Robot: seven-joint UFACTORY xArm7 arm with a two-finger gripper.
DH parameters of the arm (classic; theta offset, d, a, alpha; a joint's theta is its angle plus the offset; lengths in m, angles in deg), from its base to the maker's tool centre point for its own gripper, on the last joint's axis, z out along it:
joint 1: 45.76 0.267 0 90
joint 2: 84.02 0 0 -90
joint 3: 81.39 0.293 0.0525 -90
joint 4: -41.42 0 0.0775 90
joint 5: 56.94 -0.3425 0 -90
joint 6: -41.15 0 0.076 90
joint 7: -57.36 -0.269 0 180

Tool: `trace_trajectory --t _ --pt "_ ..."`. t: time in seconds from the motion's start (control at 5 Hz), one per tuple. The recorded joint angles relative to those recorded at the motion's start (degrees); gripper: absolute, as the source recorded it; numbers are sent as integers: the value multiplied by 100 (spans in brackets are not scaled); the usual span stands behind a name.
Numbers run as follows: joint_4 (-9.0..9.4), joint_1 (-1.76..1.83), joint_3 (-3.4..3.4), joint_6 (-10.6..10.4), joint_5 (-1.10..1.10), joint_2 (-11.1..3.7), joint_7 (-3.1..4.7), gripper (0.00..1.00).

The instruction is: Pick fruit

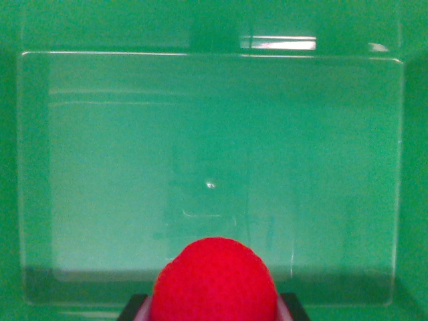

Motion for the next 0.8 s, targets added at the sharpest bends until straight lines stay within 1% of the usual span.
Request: trace_trajectory --t 0.2,0.4,0.6,0.8 --pt "0 0 0 0 0 0 0 100" --pt "-103 -2 1 169 -9 66 10 100" --pt "-103 -2 1 169 -9 66 10 100" --pt "-188 -4 2 308 -17 121 18 100"
